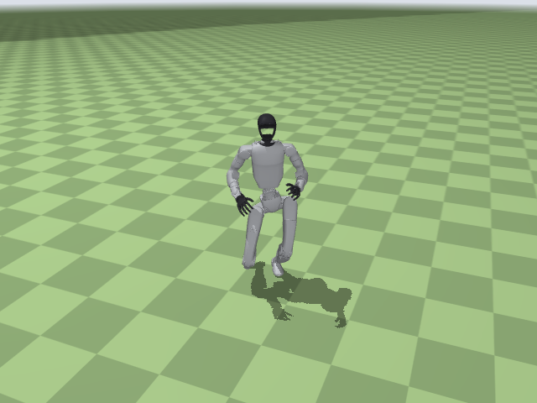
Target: Run
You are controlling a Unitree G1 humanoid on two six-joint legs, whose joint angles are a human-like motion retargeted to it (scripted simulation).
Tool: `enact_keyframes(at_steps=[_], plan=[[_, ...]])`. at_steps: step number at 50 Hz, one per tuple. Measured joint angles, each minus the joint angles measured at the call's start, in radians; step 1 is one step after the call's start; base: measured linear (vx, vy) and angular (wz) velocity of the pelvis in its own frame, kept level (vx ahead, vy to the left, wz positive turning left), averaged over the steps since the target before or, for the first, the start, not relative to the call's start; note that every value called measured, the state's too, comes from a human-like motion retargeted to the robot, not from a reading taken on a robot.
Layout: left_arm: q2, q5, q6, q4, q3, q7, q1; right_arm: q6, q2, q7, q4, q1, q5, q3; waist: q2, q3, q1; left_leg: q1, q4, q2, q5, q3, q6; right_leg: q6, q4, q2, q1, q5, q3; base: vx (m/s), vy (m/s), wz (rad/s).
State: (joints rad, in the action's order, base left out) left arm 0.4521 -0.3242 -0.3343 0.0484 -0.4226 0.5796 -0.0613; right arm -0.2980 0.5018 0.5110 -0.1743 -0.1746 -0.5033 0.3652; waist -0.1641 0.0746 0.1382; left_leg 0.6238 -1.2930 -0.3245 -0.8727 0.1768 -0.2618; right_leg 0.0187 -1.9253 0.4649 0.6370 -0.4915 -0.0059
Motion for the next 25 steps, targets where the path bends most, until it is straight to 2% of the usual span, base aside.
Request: enact_keyframes(at_steps=[2, 5, 7, 9, 10, 12, 15, 18, 20, 23, 25], plan=[[-0.034, 0.006, 0.0, 0.014, -0.015, 0.009, -0.054, -0.018, 0.026, 0.005, 0.009, -0.031, 0.012, 0.004, 0.041, 0.013, 0.021, -0.075, 0.041, 0.018, 0.0, -0.003, 0.0, -0.007, 0.023, -0.045, 0.088, -0.02, 0.012, 0.07, 0.1, -0.67], [-0.077, 0.039, -0.016, -0.001, -0.02, -0.001, -0.078, -0.053, 0.073, 0.011, 0.04, -0.083, 0.046, 0.002, 0.14, 0.033, 0.027, -0.203, 0.096, 0.092, 0.039, 0.005, 0.025, 0.009, 0.142, -0.172, 0.172, -0.008, -0.013, 0.14, 0.11, -1.04], [-0.088, 0.069, -0.044, -0.019, -0.027, -0.02, -0.07, -0.065, 0.091, 0.016, 0.052, -0.112, 0.069, -0.002, 0.209, 0.045, 0.024, -0.266, 0.105, 0.186, 0.135, -0.001, 0.114, 0.028, 0.275, -0.277, 0.194, 0.024, -0.057, 0.13, -0.05, -0.86], [-0.094, 0.098, -0.075, -0.035, -0.045, -0.049, -0.053, -0.072, 0.099, 0.022, 0.059, -0.142, 0.087, -0.011, 0.257, 0.062, 0.021, -0.283, 0.074, 0.265, 0.288, -0.009, 0.191, 0.054, 0.418, -0.368, 0.208, 0.065, -0.085, 0.05, -0.12, -0.53], [-0.093, 0.113, -0.089, -0.042, -0.056, -0.066, -0.045, -0.075, 0.101, 0.025, 0.063, -0.157, 0.096, -0.017, 0.278, 0.07, 0.015, -0.283, 0.042, 0.304, 0.363, -0.015, 0.221, 0.068, 0.488, -0.415, 0.212, 0.085, -0.096, 0.0, -0.12, -0.46], [-0.081, 0.131, -0.102, -0.052, -0.085, -0.101, -0.033, -0.074, 0.099, 0.037, 0.073, -0.175, 0.107, -0.031, 0.317, 0.081, -0.011, -0.267, -0.064, 0.39, 0.452, -0.033, 0.239, 0.091, 0.603, -0.512, 0.21, 0.124, -0.113, -0.03, -0.11, -0.48], [-0.059, 0.137, -0.093, -0.057, -0.117, -0.144, -0.019, -0.066, 0.102, 0.058, 0.093, -0.162, 0.108, -0.043, 0.349, 0.084, -0.055, -0.236, -0.27, 0.517, 0.477, -0.047, 0.196, 0.074, 0.67, -0.608, 0.181, 0.119, -0.13, -0.06, -0.09, -0.38], [-0.042, 0.117, -0.06, -0.028, -0.122, -0.157, 0.012, -0.046, 0.111, 0.08, 0.108, -0.112, 0.077, -0.056, 0.34, 0.067, -0.1, -0.191, -0.498, 0.62, 0.382, -0.046, 0.103, -0.025, 0.601, -0.643, 0.144, -0.054, -0.131, -0.07, -0.08, -0.28], [-0.036, 0.09, -0.023, 0.006, -0.113, -0.155, 0.018, -0.009, 0.118, 0.097, 0.102, -0.042, 0.041, -0.07, 0.337, 0.031, -0.131, -0.135, -0.624, 0.666, 0.309, -0.072, 0.059, -0.097, 0.563, -0.66, 0.105, -0.191, -0.134, -0.05, -0.11, -0.01], [-0.059, 0.055, 0.022, 0.082, -0.098, -0.149, 0.037, 0.038, 0.116, 0.112, 0.068, 0.077, -0.004, -0.074, 0.327, -0.019, -0.163, -0.034, -0.689, 0.679, 0.209, -0.081, 0.007, -0.14, 0.539, -0.651, 0.041, -0.3, -0.134, -0.05, -0.07, 0.23], [-0.077, 0.05, 0.033, 0.121, -0.081, -0.155, 0.062, 0.05, 0.105, 0.113, 0.048, 0.138, -0.009, -0.069, 0.314, -0.032, -0.168, 0.023, -0.651, 0.644, 0.179, -0.067, 0.003, -0.131, 0.548, -0.629, -0.007, -0.307, -0.127, -0.02, 0.0, 0.33]])
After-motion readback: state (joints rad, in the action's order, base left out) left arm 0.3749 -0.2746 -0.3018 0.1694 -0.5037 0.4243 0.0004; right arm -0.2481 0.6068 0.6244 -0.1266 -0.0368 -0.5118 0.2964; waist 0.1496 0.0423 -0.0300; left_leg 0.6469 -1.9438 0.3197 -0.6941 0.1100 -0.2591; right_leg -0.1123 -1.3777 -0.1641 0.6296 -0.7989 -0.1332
